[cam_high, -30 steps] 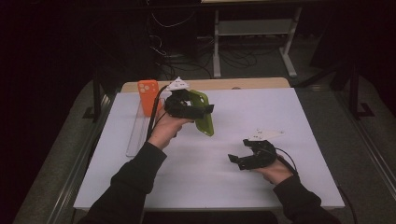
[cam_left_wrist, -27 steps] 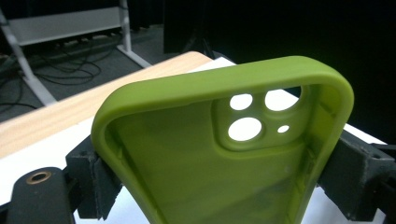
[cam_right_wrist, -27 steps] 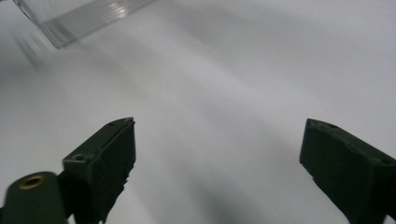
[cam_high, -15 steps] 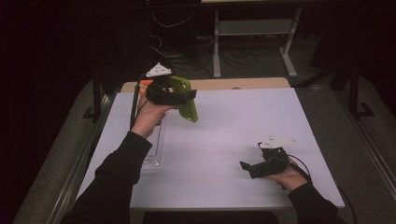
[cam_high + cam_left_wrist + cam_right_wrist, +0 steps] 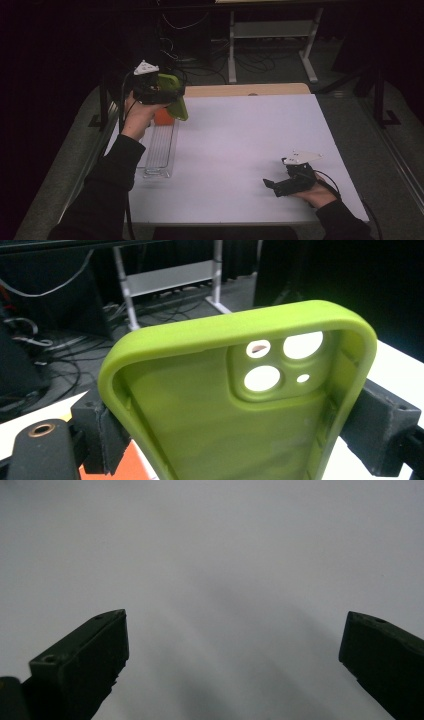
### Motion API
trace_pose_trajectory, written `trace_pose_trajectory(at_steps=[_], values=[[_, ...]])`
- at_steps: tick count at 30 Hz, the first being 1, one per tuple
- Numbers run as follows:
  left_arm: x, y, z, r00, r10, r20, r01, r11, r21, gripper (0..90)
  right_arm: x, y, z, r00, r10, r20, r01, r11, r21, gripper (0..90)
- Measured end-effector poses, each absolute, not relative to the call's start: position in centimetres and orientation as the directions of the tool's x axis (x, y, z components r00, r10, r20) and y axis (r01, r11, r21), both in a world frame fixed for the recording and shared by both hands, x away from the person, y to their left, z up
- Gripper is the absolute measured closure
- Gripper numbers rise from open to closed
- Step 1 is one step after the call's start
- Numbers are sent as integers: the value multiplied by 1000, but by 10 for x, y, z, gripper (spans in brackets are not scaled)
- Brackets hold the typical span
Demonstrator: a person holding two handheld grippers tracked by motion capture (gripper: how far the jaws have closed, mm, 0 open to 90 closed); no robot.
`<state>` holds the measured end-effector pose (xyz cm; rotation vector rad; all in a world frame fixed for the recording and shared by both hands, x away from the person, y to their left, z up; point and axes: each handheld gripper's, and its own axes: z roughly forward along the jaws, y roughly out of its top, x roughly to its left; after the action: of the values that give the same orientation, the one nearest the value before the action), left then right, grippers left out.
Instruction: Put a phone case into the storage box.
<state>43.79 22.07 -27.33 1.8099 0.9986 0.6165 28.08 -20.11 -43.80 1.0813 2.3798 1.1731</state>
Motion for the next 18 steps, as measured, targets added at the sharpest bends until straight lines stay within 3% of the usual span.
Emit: trace_pose_trajectory(at_steps=[18], values=[[464,240,-295,308,951,9,452,-155,879,125,281,-200,-438,-687,723,66,495,399,772,0]])
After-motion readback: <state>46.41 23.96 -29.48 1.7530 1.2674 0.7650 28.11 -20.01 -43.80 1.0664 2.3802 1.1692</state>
